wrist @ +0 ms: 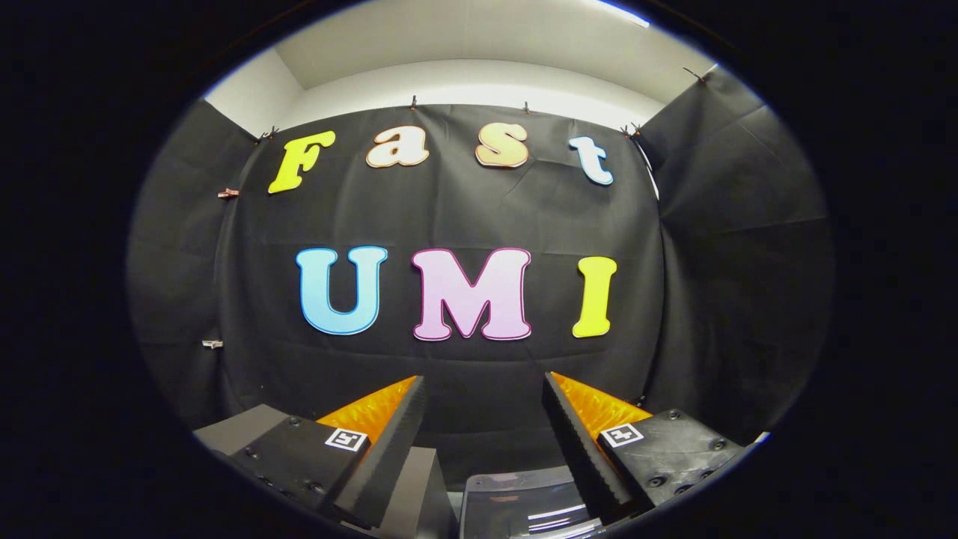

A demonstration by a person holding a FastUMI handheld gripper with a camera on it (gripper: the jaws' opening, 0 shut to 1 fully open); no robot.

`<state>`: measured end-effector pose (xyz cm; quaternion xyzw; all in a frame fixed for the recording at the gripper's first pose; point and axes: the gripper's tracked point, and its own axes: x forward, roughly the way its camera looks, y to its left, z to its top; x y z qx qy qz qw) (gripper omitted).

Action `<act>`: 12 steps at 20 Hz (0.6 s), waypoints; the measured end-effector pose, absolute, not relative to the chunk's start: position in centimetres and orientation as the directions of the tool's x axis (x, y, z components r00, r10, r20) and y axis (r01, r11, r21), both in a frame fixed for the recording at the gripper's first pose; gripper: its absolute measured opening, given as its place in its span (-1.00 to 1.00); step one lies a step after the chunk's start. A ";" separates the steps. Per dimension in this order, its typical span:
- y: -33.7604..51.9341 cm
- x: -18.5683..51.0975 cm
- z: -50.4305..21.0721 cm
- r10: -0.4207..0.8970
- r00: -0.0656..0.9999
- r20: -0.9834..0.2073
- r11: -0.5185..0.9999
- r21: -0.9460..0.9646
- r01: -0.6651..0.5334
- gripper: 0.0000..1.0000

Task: Put the clothes into the washing machine and then close the washing machine lid.

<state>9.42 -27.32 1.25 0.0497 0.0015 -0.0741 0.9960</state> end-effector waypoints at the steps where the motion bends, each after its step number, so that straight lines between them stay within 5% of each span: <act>1: -27.3 9.4 1.0 -0.144 0.989 -0.014 0.985 0.095 0.145 0.95; 12: -27.1 8.7 0.7 -0.128 0.991 -0.032 0.987 0.092 0.131 0.95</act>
